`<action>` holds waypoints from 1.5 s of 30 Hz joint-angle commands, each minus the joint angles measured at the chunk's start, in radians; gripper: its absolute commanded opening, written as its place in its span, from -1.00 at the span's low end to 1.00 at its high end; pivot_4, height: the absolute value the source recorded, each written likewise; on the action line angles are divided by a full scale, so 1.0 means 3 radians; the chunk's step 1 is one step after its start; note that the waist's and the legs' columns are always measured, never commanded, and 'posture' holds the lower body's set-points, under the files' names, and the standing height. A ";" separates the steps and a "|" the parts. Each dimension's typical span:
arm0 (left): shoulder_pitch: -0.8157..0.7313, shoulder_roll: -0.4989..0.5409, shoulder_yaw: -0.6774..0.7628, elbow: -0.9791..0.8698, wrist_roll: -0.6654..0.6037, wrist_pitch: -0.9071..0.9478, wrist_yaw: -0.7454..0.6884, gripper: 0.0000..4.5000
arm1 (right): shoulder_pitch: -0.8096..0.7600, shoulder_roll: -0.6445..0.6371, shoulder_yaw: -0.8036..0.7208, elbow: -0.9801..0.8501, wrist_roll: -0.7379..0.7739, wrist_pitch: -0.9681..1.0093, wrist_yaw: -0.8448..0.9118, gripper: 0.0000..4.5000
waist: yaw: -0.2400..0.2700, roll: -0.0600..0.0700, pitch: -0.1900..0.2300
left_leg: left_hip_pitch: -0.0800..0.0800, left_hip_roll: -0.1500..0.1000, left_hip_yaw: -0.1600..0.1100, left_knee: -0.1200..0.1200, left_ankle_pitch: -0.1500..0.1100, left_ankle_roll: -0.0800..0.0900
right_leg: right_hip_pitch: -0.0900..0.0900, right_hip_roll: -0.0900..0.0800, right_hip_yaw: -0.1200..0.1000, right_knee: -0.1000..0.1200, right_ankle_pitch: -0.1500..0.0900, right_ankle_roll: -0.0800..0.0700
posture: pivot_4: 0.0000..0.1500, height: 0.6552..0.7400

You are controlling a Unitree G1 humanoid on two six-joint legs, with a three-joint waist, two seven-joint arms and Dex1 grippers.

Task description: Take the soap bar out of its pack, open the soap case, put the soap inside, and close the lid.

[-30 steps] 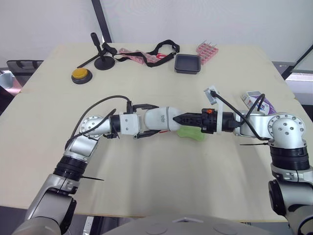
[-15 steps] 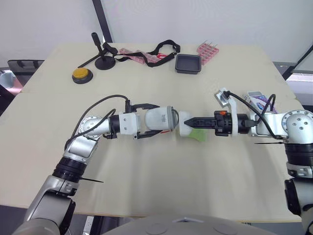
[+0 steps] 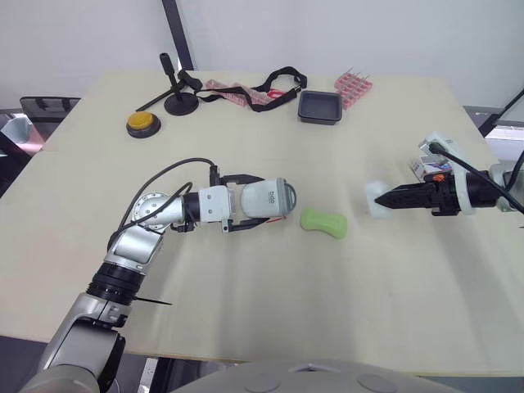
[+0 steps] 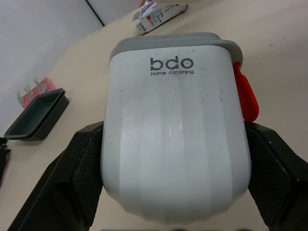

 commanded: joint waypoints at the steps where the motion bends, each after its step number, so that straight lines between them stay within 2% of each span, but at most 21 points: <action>1: -0.0023 0.0009 0.0030 -0.0133 -0.0073 0.0009 -0.0007 0.54 | -0.0092 -0.0266 0.0641 -0.0118 -0.1017 -0.0611 0.0383 -0.11 | 0.0000 0.0000 0.0000 | 0.0000 0.0000 0.0000 0.0000 0.0000 0.0000 | 0.0000 0.0000 0.0000 0.0000 0.0000 0.0000 | 1.00 1.00; 5: -0.0026 0.0010 0.0032 -0.0139 -0.0070 0.0027 -0.0007 0.54 | -0.0257 -0.0161 0.1005 0.0037 -0.1661 -0.0963 0.0607 -0.11 | -0.0018 0.0000 0.0001 | -0.0001 0.0000 0.0000 0.0003 0.0000 0.0001 | -0.0001 -0.0001 0.0004 0.0003 0.0000 0.0000 | 1.00 1.00; 11: 0.0006 0.0024 0.0031 -0.0175 -0.0061 0.0042 0.0007 0.54 | -0.0376 0.0056 0.1288 0.0259 -0.2324 -0.1372 0.0862 -0.11 | -0.0030 0.0000 0.0001 | -0.0002 0.0001 0.0000 0.0004 0.0000 0.0003 | -0.0002 -0.0001 0.0007 0.0007 -0.0001 -0.0001 | 1.00 1.00; 21: 0.0040 0.0024 0.0030 -0.0215 -0.0047 0.0060 0.0031 0.54 | -0.0394 0.0310 0.1220 0.0549 -0.2738 -0.1580 0.1093 -0.11 | -0.0046 -0.0001 0.0000 | -0.0001 0.0001 0.0001 0.0020 -0.0002 0.0008 | -0.0003 -0.0002 0.0005 0.0019 -0.0001 -0.0003 | 1.00 1.00; 22: 0.0041 0.0024 0.0029 -0.0215 -0.0044 0.0060 0.0033 0.54 | -0.0387 0.0330 0.1196 0.0575 -0.2760 -0.1591 0.1097 0.11 | -0.0044 -0.0001 0.0000 | -0.0001 0.0001 0.0001 0.0020 -0.0002 0.0008 | -0.0003 -0.0002 0.0005 0.0020 -0.0003 -0.0005 | 1.00 1.00; 26: 0.0044 0.0024 0.0028 -0.0217 -0.0040 0.0062 0.0036 0.54 | -0.0373 0.0380 0.1138 0.0622 -0.2841 -0.1614 0.1129 0.71 | -0.0044 0.0000 0.0001 | -0.0002 0.0001 0.0001 0.0022 -0.0002 0.0008 | -0.0003 -0.0002 0.0005 0.0021 -0.0008 -0.0015 | 1.00 1.00; 28: 0.0069 0.0022 0.0030 -0.0227 -0.0047 0.0093 0.0045 0.54 | -0.0329 0.0355 0.1038 0.0561 -0.2803 -0.1632 0.1162 0.99 | -0.0045 0.0000 0.0001 | -0.0001 0.0001 0.0001 0.0022 -0.0002 0.0008 | -0.0004 -0.0002 0.0005 0.0023 -0.0008 -0.0015 | 1.00 1.00; 34: 0.0067 0.0010 0.0074 -0.0212 -0.0105 0.0291 0.0078 0.54 | -0.0195 0.0352 0.0431 0.0441 -0.2578 -0.1758 0.1144 0.99 | -0.0043 0.0000 0.0001 | -0.0001 0.0001 0.0001 0.0022 -0.0003 0.0009 | -0.0004 -0.0002 0.0007 0.0023 -0.0008 -0.0014 | 1.00 1.00; 38: 0.0015 0.0033 0.0120 -0.0164 -0.0199 0.0679 0.0080 0.54 | 0.0059 0.0510 -0.0333 0.0396 -0.2097 -0.2100 0.1258 0.99 | -0.0038 0.0000 0.0001 | -0.0001 0.0001 0.0002 0.0022 -0.0003 0.0010 | -0.0004 -0.0002 0.0010 0.0023 -0.0008 -0.0015 | 1.00 1.00; 41: -0.0067 0.0074 0.0126 -0.0094 -0.0250 0.0927 -0.0007 0.54 | 0.0414 0.0761 -0.0873 0.0237 -0.1725 -0.2430 0.1350 0.99 | -0.0030 -0.0001 0.0001 | -0.0001 0.0003 0.0003 0.0024 -0.0013 0.0027 | -0.0004 -0.0002 0.0010 0.0023 -0.0009 -0.0016 | 1.00 1.00; 45: -0.0225 0.0164 0.0035 -0.0004 -0.0213 0.1154 -0.0186 0.54 | 0.1092 0.1176 -0.1234 -0.0201 -0.1465 -0.2722 0.1275 0.99 | 0.0003 -0.0001 0.0000 | -0.0002 0.0004 0.0004 0.0028 -0.0018 0.0036 | -0.0006 -0.0001 0.0007 0.0023 -0.0009 -0.0016 | 1.00 1.00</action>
